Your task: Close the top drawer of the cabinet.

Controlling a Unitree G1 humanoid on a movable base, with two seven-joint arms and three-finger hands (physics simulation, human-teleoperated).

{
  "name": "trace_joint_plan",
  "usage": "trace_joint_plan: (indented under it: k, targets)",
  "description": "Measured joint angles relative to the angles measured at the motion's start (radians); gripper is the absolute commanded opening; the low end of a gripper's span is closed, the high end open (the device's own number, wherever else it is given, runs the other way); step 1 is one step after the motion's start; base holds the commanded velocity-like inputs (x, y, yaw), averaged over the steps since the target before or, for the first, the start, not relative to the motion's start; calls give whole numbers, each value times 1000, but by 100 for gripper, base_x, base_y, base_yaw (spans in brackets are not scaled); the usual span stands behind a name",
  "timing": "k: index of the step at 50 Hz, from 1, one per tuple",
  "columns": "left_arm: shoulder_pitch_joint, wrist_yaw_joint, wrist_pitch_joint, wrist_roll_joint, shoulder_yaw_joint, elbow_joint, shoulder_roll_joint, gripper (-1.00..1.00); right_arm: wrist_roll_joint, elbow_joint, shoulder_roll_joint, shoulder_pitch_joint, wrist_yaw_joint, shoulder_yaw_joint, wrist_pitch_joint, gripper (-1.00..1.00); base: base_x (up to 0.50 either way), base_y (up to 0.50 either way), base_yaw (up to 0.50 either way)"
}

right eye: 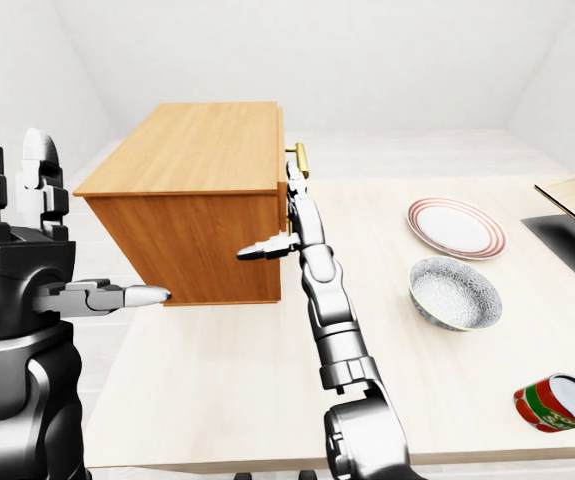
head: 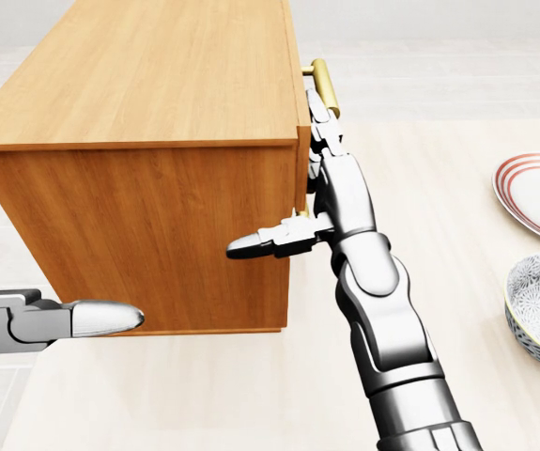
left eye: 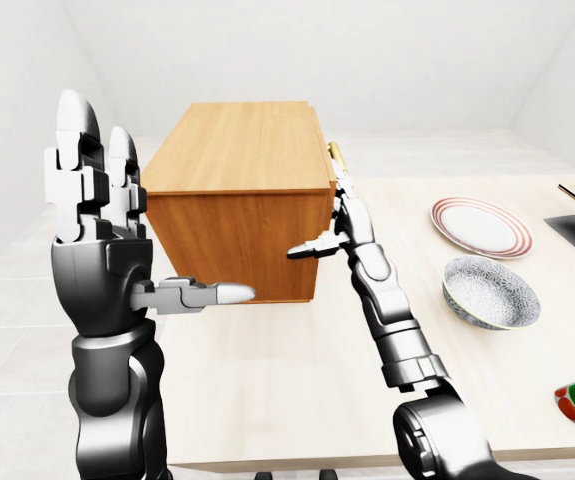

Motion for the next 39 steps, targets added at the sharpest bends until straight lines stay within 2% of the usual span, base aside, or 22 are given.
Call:
trace_joint_plan:
  k: [22,39]
  targets:
    - [1,0,0,1,-1,-4,0,100,15,90,-6,-40,27,21,-53,100,0,0,0]
    - [0,0,0,1,-1,-2,0,100,30,120,-23,-55,52,19,-61,100,0,0,0]
